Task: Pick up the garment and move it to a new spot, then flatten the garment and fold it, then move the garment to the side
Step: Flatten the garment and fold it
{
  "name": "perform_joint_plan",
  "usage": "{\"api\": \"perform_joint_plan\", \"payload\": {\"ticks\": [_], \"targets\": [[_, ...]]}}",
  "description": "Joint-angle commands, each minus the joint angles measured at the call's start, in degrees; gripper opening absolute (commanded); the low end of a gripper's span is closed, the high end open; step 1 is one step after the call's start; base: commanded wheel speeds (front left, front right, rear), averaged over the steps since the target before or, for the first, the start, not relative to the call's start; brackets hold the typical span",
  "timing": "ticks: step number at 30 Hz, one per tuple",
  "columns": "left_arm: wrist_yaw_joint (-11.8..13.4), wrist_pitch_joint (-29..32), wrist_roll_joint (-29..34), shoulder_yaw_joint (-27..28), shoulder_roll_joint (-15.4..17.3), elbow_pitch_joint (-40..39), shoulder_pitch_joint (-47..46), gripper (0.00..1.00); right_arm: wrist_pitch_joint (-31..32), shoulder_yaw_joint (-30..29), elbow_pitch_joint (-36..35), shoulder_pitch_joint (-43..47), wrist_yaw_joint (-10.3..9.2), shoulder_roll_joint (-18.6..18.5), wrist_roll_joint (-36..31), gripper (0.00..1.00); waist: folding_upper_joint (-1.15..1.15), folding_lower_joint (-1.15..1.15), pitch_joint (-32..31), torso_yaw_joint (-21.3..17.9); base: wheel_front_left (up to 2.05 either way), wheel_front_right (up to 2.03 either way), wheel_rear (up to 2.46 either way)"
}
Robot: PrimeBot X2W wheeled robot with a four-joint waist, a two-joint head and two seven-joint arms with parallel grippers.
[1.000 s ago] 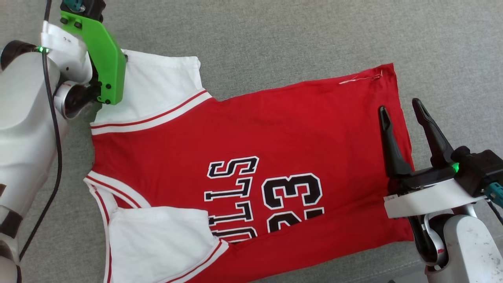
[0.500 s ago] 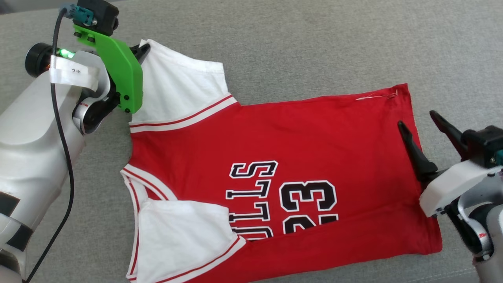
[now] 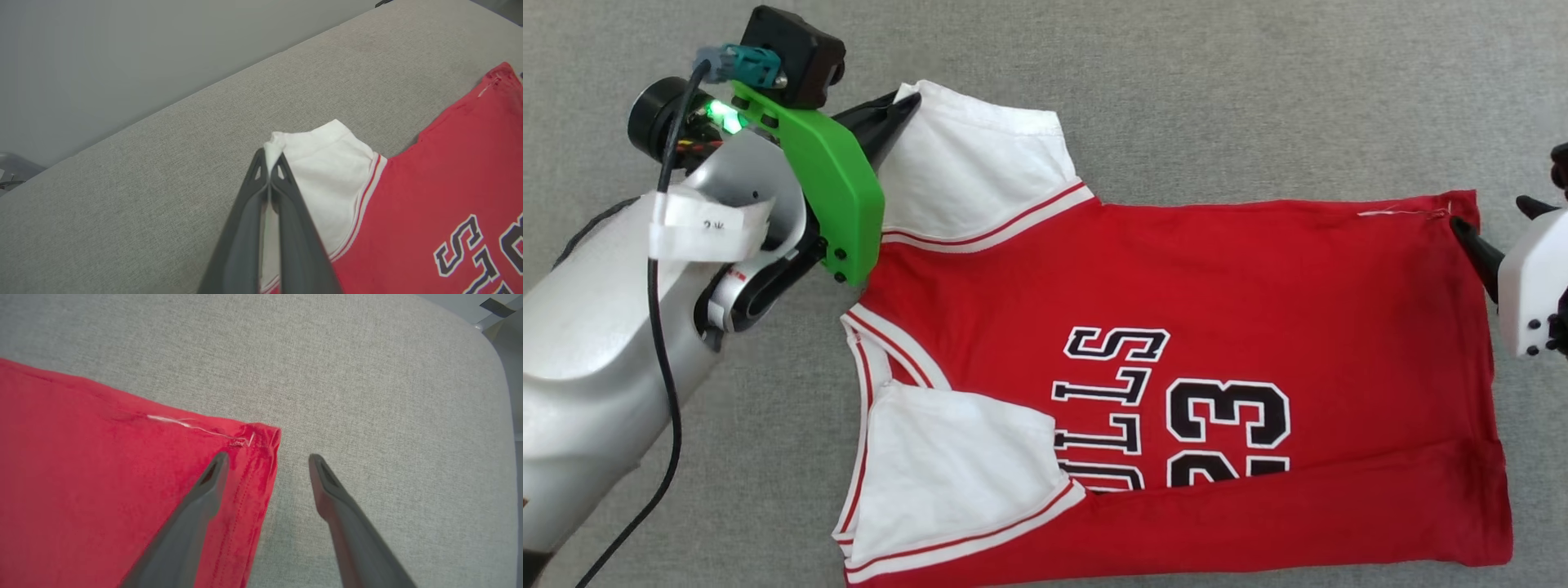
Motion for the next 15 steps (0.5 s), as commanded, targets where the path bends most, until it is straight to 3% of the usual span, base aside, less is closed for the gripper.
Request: {"api": "perform_joint_plan", "payload": {"ticks": [1,6,13,14,15], "targets": [[1.0,0.3,0.5,0.2,0.8,-1.9,1.1,0.00,0.6,0.3,1.4,-1.8,-0.04,-0.4,0.4,1.00,0.00,0.00,1.5,1.6,0.00,0.00,0.00],[3.2,0.6,0.5,0.5,1.9,-7.4,2.3,0.00,1.8,2.3,6.5,-4.9,-0.04,-1.2,0.1,1.00,0.00,0.00,2.7,2.9,0.00,0.00,0.00],[4.1,0.7,0.3,0.4,2.2,-9.7,3.0,0.00,2.1,6.6,11.7,-6.3,-0.04,-1.4,2.0,1.00,0.00,0.00,3.3,3.7,0.00,0.00,0.00],[4.1,0.7,0.3,0.3,2.2,-9.8,3.1,0.00,2.2,7.2,12.2,-6.2,-0.04,-1.4,2.5,0.39,0.00,0.00,3.3,3.7,0.00,0.00,0.00],[4.1,0.6,0.2,0.3,2.2,-9.7,3.2,0.00,2.4,8.1,12.6,-6.1,-0.04,-1.6,3.0,0.00,0.00,0.00,3.2,3.7,0.00,0.00,0.00]]}}
